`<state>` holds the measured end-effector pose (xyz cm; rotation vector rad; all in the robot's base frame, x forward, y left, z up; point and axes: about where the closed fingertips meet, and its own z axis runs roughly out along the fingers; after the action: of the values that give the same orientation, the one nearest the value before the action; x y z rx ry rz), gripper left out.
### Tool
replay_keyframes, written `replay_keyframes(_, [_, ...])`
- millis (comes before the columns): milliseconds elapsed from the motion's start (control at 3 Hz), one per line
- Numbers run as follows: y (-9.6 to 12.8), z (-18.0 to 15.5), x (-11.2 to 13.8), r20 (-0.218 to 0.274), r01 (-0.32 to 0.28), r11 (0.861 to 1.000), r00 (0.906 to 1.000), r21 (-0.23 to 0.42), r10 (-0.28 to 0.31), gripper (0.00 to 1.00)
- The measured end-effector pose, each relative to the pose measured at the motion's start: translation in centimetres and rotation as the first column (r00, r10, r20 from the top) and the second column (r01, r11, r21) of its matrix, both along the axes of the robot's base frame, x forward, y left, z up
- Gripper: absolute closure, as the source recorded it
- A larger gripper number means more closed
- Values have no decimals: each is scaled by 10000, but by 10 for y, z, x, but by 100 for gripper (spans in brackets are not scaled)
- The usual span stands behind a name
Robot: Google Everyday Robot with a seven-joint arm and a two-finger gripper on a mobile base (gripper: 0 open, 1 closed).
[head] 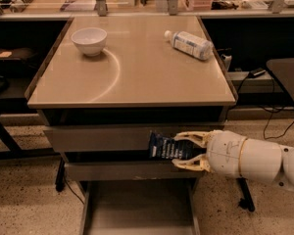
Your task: Pick rxbar blueberry from bottom drawer and place on counter
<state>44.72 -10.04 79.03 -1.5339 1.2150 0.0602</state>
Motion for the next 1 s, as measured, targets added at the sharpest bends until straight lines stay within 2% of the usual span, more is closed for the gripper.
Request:
replay_keyframes(333, [13,24,17,218,-387,9992,9990,-37,387,100])
replay_keyframes(667, [38,68,49,446,-1136,9934,9925,-147,1142,100])
replay_keyframes(1000, [61,107,91,429,-1810,9829,9823,-326,1823,100])
